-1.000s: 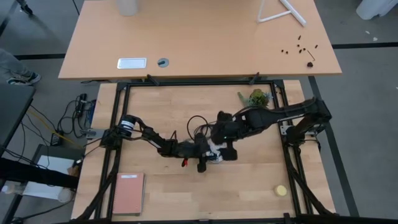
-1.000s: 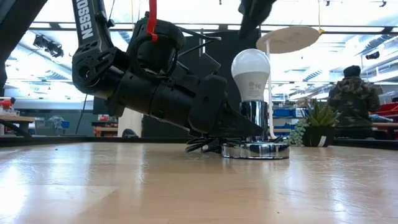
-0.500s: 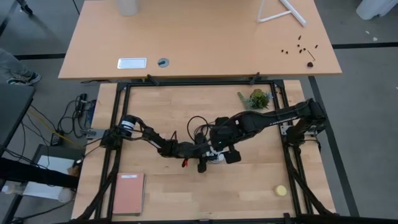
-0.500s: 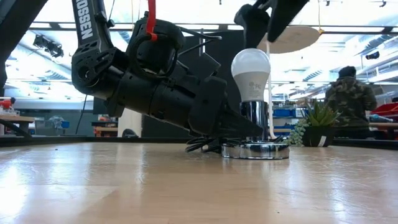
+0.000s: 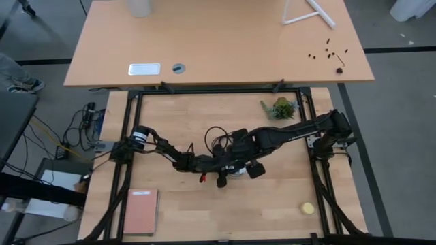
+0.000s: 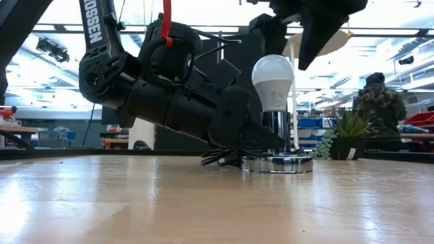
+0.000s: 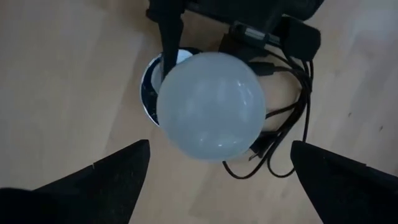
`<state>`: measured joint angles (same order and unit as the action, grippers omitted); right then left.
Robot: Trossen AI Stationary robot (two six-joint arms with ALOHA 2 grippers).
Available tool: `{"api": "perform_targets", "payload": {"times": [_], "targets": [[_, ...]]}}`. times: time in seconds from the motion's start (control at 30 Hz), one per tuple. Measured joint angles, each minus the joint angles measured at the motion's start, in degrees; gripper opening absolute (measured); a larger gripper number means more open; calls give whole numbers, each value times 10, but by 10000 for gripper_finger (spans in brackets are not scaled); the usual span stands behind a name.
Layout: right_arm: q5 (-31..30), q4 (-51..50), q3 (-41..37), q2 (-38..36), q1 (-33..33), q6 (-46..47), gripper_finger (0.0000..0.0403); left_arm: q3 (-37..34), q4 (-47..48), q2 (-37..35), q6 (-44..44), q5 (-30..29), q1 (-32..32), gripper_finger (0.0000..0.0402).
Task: Screw lightbulb
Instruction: Insert the lightbulb into the lamp
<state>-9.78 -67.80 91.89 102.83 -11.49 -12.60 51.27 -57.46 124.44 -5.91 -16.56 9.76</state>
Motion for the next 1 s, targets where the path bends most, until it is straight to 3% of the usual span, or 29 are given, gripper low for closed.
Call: {"api": "perform_targets", "payload": {"times": [0.63, 1.0], "targets": [[9, 76, 0, 50, 2, -17, 375, 1, 10, -1, 11, -5, 0, 179], [40, 91, -8, 50, 2, -114, 372, 1, 9, -1, 12, -5, 0, 179]]}}
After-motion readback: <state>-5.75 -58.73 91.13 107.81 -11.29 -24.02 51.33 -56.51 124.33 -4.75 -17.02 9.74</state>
